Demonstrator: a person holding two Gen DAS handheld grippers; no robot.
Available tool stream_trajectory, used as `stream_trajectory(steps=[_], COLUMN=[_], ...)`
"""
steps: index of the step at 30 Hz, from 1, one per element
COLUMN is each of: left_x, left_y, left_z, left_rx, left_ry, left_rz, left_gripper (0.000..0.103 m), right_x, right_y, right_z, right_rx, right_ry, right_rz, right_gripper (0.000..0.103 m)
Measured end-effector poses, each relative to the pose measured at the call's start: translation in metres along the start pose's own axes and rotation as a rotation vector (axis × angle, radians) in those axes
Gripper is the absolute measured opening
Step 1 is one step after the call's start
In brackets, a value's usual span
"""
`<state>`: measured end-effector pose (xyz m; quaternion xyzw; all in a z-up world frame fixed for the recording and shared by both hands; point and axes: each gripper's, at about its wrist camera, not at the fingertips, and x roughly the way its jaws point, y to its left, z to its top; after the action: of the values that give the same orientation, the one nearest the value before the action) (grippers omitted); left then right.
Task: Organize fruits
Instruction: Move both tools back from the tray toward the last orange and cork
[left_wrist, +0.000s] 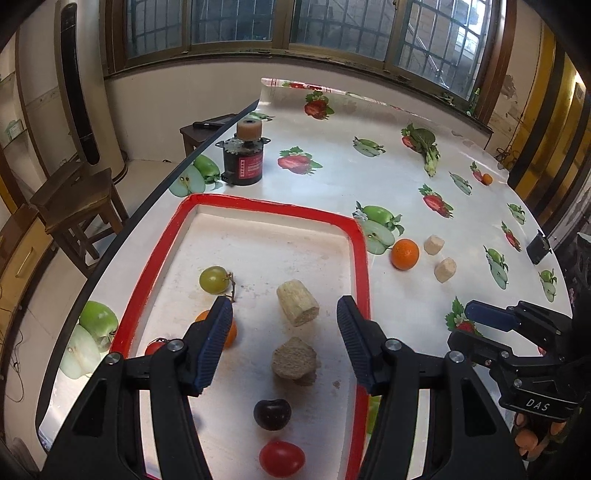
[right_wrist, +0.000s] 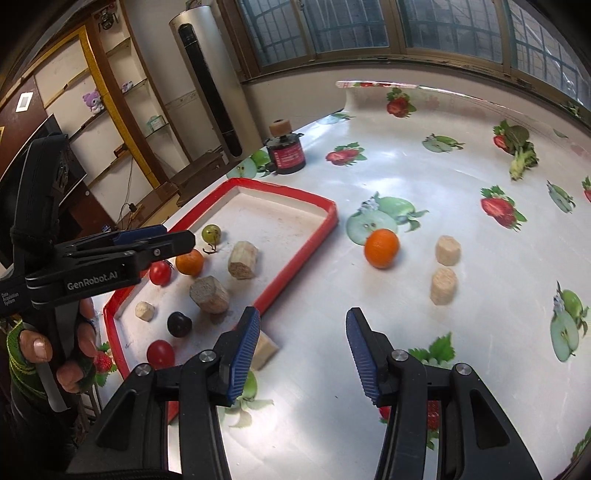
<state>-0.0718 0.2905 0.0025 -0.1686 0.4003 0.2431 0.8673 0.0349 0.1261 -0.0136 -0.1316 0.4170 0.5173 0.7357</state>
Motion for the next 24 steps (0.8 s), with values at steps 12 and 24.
stream_trajectory(steps=[12,24], left_x=[-0.005,0.002], left_y=[-0.036,-0.075], left_z=[-0.005,0.000], left_rx=[0.057,0.125], left_ry=[0.001,0.010], left_rz=[-0.058,-0.108], left_gripper=[0.058,0.058], right_x=[-0.023,-0.019], right_y=[-0.033,-0.059], right_z=[-0.018,-0.021], right_rx=[0.058,0.084], right_ry=[-0.018,-0.017], right_rz=[-0.047,-0.097], right_gripper=[0.050,0.050])
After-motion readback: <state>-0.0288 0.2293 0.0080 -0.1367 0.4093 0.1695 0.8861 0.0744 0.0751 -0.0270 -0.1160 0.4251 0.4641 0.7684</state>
